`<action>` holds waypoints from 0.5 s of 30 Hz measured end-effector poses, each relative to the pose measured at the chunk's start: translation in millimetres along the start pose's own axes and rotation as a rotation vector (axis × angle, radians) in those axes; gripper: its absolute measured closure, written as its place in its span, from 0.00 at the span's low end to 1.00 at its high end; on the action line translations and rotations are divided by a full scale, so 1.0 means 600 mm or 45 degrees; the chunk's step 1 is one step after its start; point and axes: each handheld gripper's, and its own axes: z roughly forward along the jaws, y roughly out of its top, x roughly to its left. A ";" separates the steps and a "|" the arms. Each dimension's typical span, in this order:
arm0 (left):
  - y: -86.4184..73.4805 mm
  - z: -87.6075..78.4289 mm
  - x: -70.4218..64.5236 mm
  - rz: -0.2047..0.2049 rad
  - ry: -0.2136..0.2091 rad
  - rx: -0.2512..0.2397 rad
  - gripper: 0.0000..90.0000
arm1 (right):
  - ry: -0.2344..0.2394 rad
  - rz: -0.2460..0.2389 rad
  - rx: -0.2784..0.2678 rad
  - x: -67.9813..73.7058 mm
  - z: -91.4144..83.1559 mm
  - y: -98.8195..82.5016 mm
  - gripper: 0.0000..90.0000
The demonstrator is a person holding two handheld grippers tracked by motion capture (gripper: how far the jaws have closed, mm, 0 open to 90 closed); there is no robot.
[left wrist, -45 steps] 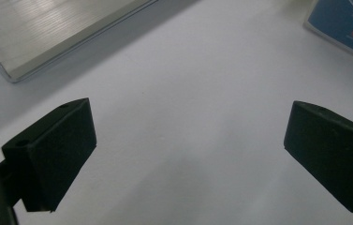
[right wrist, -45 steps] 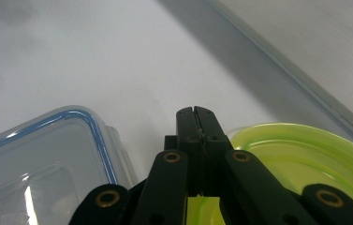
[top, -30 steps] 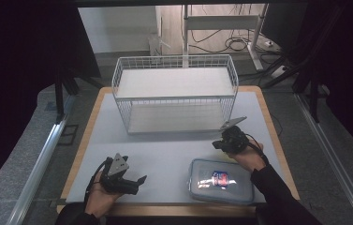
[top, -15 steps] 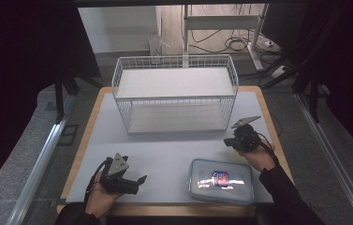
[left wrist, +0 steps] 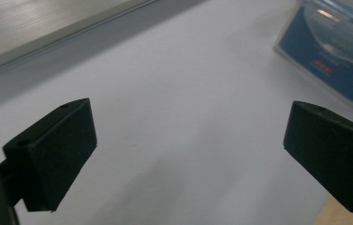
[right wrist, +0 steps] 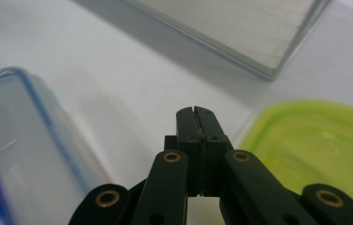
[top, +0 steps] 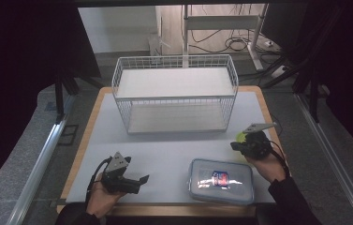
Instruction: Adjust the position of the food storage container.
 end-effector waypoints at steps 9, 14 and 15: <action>0.020 0.021 -0.039 0.109 -0.059 0.023 0.27 | -0.092 0.107 -0.089 0.016 -0.080 -0.075 1.00; 0.041 0.054 -0.076 0.167 -0.163 0.021 0.58 | -0.128 0.171 -0.082 0.029 -0.102 -0.126 1.00; 0.043 0.059 -0.080 0.169 -0.181 0.021 0.65 | -0.144 0.177 -0.075 0.033 -0.104 -0.134 1.00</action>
